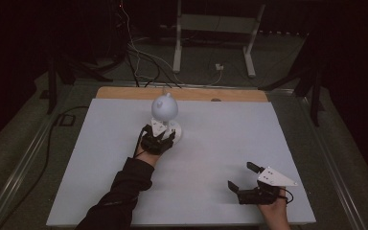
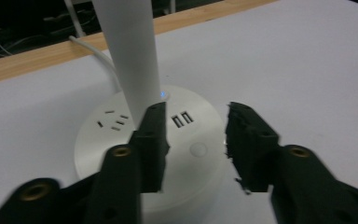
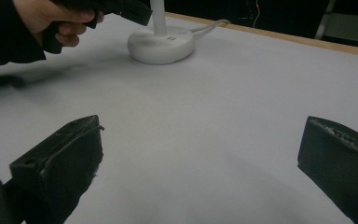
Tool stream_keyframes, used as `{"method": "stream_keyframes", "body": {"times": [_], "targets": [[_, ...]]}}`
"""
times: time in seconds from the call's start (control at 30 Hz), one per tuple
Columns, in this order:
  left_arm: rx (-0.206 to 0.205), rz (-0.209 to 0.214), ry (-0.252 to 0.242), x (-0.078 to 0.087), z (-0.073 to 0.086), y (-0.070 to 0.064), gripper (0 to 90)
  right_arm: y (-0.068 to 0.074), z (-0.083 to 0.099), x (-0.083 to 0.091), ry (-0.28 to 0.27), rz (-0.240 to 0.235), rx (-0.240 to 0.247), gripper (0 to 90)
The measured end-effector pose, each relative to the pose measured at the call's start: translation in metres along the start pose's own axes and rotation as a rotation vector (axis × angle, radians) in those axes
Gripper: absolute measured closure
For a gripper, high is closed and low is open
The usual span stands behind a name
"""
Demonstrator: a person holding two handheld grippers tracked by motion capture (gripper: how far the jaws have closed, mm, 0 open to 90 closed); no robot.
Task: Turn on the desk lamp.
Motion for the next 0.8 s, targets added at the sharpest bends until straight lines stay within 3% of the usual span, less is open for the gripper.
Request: {"method": "stream_keyframes", "body": {"times": [0.13, 0.33, 0.43, 0.8], "targets": [[0.004, 0.010, 0.004, -0.004, 0.002, 0.001, 72.1, 0.000, 0.000, 0.000, 0.001, 0.000, -0.002, 0.0], [-0.034, 0.026, 0.023, -0.011, 0.004, -0.002, 84.0, 0.000, 0.000, 0.000, 0.003, -0.002, -0.001, 0.0], [-0.031, 0.035, 0.033, -0.015, 0.004, -0.003, 90.0, 0.000, 0.000, 0.000, 0.002, -0.002, -0.003, 0.0], [-0.031, 0.039, 0.056, -0.026, 0.008, -0.003, 90.0, 0.000, 0.000, 0.000, 0.001, -0.002, -0.001, 0.0]]}}
Point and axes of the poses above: each handheld gripper's, and its own axes: x roughly backward along the jaws, z roughly out of its underside, y roughly to its left, the point moved 5 cm from there along -x, roughly forward along the jaws, and after that the axes turned 15 degrees about -x, right-handed, at the moved point
